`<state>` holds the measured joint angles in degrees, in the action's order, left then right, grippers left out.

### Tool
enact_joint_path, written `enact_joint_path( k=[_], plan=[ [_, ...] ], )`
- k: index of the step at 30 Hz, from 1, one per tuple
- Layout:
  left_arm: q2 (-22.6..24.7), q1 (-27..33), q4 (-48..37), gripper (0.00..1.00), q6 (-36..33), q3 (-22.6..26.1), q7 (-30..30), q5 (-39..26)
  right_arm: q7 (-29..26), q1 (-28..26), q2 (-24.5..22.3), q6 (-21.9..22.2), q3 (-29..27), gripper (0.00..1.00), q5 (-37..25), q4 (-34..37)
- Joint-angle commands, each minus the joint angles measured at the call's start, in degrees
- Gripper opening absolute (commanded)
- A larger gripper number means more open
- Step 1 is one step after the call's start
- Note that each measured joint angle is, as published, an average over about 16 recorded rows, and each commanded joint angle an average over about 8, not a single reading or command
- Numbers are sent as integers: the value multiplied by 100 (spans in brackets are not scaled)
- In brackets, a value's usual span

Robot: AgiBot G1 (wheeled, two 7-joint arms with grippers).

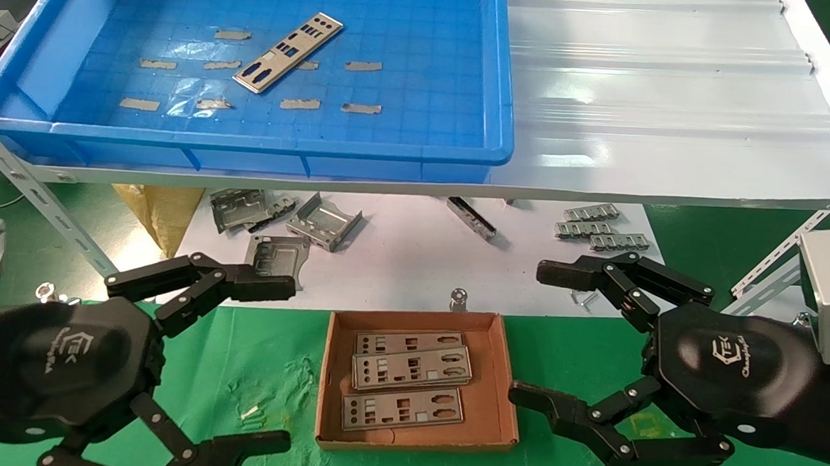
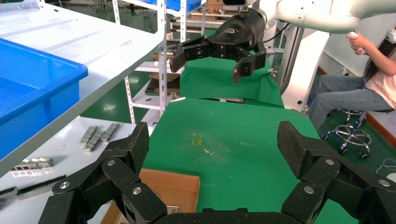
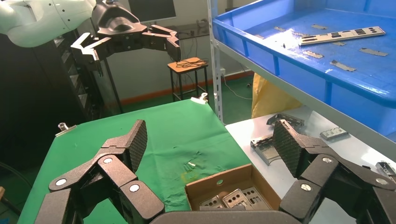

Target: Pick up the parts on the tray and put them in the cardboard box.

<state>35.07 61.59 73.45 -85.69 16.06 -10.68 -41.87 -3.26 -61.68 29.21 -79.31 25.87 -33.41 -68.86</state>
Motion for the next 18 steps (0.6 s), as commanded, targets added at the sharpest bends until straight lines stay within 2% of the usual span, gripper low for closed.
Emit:
enact_joint_path(
  k=[1,7,18],
  plan=[
    [0,0,0,100,0,0,0,0,0,0,0,0,0,74,0,0],
    [0,0,0,100,0,0,0,0,0,0,0,0,0,0,0,0],
    [0,0,0,100,0,0,0,0,0,0,0,0,0,0,0,0]
  ],
)
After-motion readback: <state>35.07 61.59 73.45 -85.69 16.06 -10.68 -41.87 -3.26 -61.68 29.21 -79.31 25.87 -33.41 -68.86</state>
